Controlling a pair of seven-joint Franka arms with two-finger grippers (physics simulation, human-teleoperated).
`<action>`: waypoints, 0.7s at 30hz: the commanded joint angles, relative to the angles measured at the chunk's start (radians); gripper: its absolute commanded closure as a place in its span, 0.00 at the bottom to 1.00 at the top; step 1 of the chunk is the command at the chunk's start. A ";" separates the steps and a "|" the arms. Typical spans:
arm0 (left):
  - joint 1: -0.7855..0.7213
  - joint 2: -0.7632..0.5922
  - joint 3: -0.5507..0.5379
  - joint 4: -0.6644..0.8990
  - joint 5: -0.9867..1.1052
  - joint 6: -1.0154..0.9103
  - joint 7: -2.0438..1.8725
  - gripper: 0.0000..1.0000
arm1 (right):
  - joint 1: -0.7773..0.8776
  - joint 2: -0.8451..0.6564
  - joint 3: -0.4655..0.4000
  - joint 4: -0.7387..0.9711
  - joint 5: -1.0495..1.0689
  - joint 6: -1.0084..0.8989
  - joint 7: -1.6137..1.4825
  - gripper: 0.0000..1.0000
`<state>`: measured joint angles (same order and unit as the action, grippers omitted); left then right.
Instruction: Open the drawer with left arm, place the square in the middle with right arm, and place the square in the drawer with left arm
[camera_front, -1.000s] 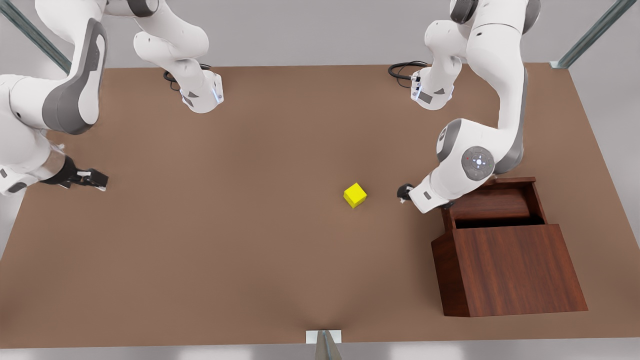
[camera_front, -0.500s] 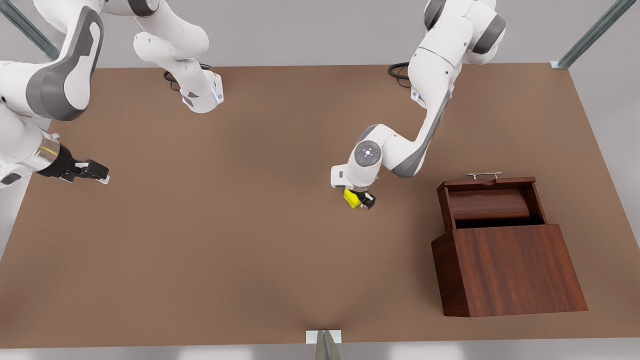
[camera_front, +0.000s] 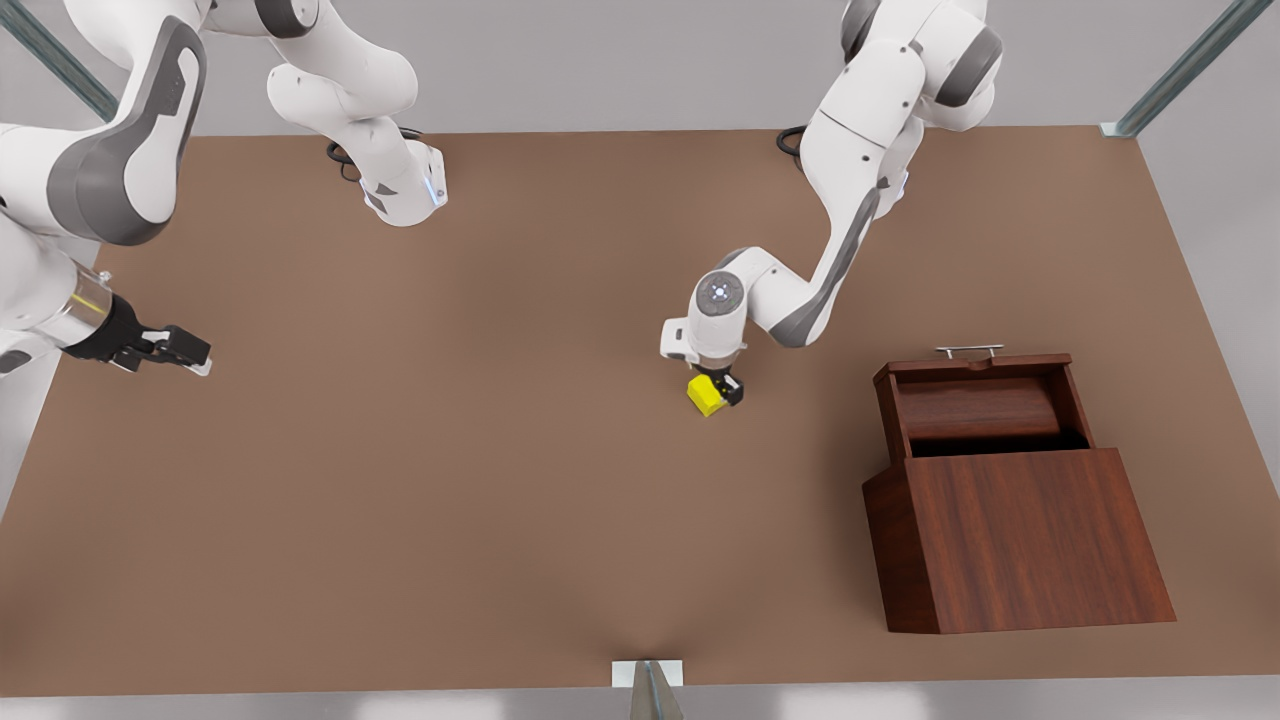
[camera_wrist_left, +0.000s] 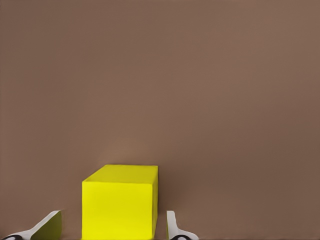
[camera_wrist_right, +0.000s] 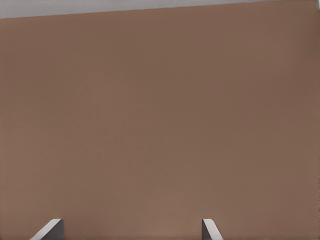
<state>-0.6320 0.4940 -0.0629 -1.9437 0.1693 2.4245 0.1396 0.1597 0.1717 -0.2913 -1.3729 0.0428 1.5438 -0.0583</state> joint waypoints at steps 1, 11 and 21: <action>0.000 0.000 0.002 -0.001 0.036 0.001 0.000 0.00 | 0.000 0.000 0.000 0.000 0.000 0.001 0.000 0.00; 0.002 0.038 0.015 -0.001 0.036 0.051 -0.017 0.00 | 0.000 0.002 0.000 0.000 0.000 0.009 0.000 0.00; 0.002 0.084 0.015 0.000 0.036 0.105 -0.032 0.19 | 0.000 0.005 0.000 0.002 0.000 0.021 0.002 0.00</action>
<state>-0.6305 0.5804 -0.0476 -1.9436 0.2051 2.5330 0.1074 0.1598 0.1767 -0.2912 -1.3714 0.0429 1.5647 -0.0568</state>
